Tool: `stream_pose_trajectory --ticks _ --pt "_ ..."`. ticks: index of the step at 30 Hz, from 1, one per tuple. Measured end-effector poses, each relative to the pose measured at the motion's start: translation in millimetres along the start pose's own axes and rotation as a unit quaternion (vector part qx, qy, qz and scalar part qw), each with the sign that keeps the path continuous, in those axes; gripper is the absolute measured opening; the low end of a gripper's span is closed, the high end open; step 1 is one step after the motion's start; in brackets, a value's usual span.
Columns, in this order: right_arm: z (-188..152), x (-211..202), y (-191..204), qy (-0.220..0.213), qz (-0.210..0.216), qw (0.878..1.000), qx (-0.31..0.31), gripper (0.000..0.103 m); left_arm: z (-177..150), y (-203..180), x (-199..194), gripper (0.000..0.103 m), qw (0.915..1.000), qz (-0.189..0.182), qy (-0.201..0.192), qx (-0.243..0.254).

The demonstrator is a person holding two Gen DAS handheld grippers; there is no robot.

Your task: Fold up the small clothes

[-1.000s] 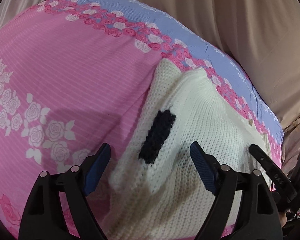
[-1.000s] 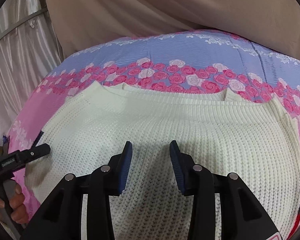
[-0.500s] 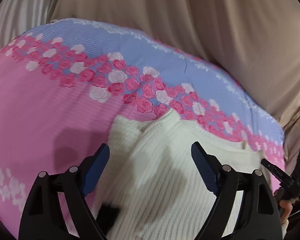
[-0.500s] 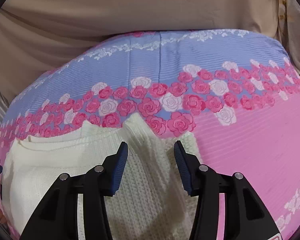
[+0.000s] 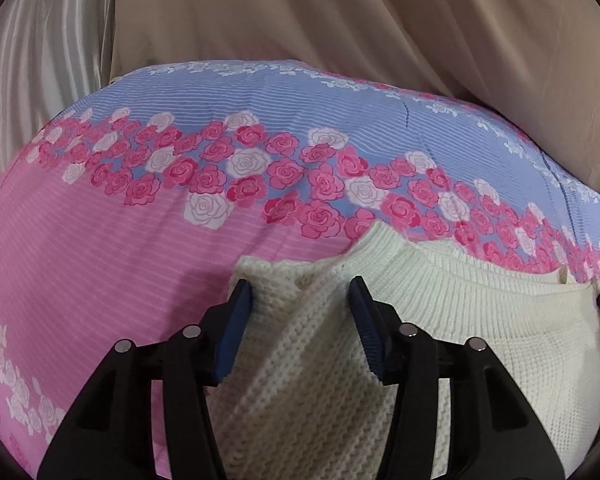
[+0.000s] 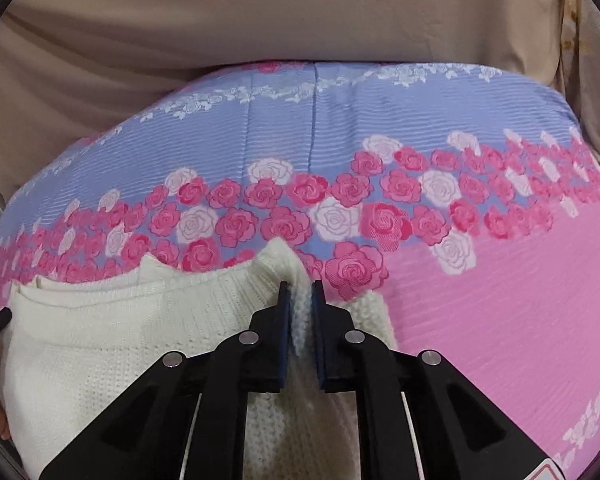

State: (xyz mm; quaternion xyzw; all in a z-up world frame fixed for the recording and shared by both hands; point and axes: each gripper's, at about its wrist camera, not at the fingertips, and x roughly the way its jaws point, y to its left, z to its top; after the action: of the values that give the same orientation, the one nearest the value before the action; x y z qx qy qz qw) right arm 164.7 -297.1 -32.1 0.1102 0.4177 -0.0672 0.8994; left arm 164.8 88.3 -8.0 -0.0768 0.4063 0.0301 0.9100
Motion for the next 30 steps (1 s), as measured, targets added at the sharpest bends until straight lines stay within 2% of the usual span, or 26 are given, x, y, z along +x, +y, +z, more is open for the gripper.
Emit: stream_pose_trajectory --ticks 2,5,6,8,11,14,16,17,19,21,23,27,30 --pt "-7.6 -25.3 8.0 -0.025 0.012 1.0 -0.009 0.017 -1.7 12.1 -14.3 0.052 0.9993 -0.023 -0.001 -0.028" --pt "-26.3 -58.5 33.5 -0.038 0.063 0.996 -0.043 0.018 -13.3 31.8 -49.3 0.072 0.9975 -0.037 -0.02 -0.056" --pt "-34.4 -66.1 45.3 -0.033 0.091 0.994 -0.056 0.018 -18.8 36.6 -59.9 0.078 0.9975 -0.035 -0.024 -0.057" --pt "-50.0 -73.2 72.0 -0.017 0.14 0.987 -0.083 0.018 -31.6 45.7 -76.0 0.082 0.9978 -0.034 -0.019 -0.053" --pt "-77.5 -69.8 116.2 0.02 0.193 0.973 -0.127 0.018 -54.9 56.7 -81.9 0.085 0.997 -0.042 0.021 -0.062" --pt "-100.0 -56.2 149.4 0.044 0.197 0.964 -0.171 0.018 -74.0 65.9 -73.4 0.085 0.9922 -0.064 0.06 -0.089" --pt "-109.1 -43.9 157.5 0.058 0.193 0.963 -0.182 0.019 -85.1 71.2 -63.7 0.085 0.9865 -0.083 0.083 -0.114" --pt "-112.6 -44.0 158.0 0.045 0.19 0.963 -0.186 0.019 -87.0 70.2 -67.6 0.085 0.9881 -0.08 0.067 -0.112" --pt "-115.3 -45.6 158.9 0.041 0.192 0.962 -0.19 0.019 -86.7 65.4 -66.9 0.079 0.9876 -0.085 0.071 -0.111" --pt "-113.7 -44.3 152.1 0.045 0.203 0.962 -0.177 0.019 -83.6 59.5 -66.2 0.035 0.986 -0.101 0.069 -0.113" --pt "-110.9 -47.4 143.5 0.052 0.216 0.962 -0.156 0.02 -76.6 51.0 -70.9 0.026 0.985 -0.119 0.061 -0.109" --pt "-106.4 -59.0 124.9 0.051 0.237 0.963 -0.118 0.029 -54.3 16.4 -105.4 0.024 0.987 -0.15 0.004 -0.058" --pt "-104.9 -69.3 105.0 0.036 0.225 0.968 -0.101 0.034 -41.0 -20.3 -125.0 0.023 0.9825 -0.184 -0.023 -0.014"
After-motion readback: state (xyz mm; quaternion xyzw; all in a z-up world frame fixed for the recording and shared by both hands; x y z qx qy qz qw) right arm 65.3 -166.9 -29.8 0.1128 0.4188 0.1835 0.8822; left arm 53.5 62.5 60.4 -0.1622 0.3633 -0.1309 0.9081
